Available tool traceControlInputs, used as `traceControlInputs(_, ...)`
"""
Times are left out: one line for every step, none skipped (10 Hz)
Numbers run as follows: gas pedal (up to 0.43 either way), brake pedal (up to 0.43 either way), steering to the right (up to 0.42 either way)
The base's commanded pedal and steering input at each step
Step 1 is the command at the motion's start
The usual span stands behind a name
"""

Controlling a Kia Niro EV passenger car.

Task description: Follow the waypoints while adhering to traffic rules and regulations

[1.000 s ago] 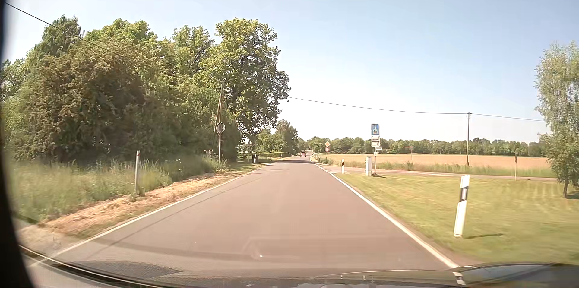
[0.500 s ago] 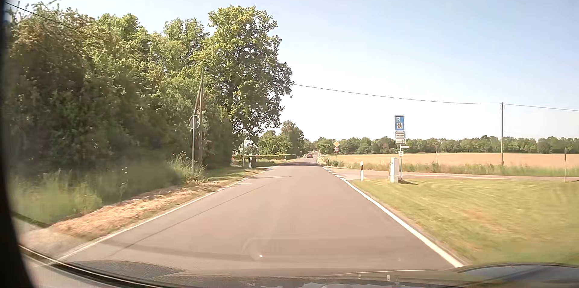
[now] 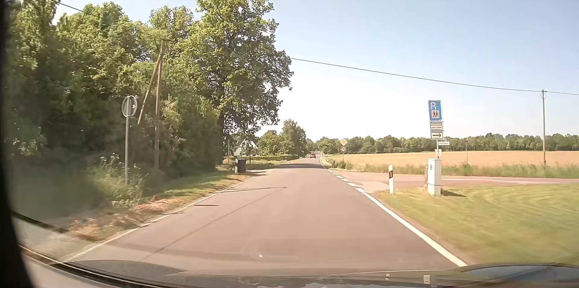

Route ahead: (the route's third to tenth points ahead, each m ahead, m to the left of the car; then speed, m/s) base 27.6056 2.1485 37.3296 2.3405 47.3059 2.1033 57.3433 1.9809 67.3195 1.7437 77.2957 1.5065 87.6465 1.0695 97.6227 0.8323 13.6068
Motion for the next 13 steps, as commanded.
traceControlInputs(0.177, 0.000, -0.006)
traceControlInputs(0.177, 0.000, -0.005)
traceControlInputs(0.177, 0.000, -0.006)
traceControlInputs(0.169, 0.000, -0.005)
traceControlInputs(0.169, 0.000, -0.005)
traceControlInputs(0.169, 0.000, -0.005)
traceControlInputs(0.169, 0.000, -0.004)
traceControlInputs(0.169, 0.000, -0.003)
traceControlInputs(0.169, 0.000, -0.001)
traceControlInputs(0.169, 0.000, 0.000)
traceControlInputs(0.169, 0.000, 0.000)
traceControlInputs(0.169, 0.000, 0.002)
traceControlInputs(0.169, 0.000, 0.005)
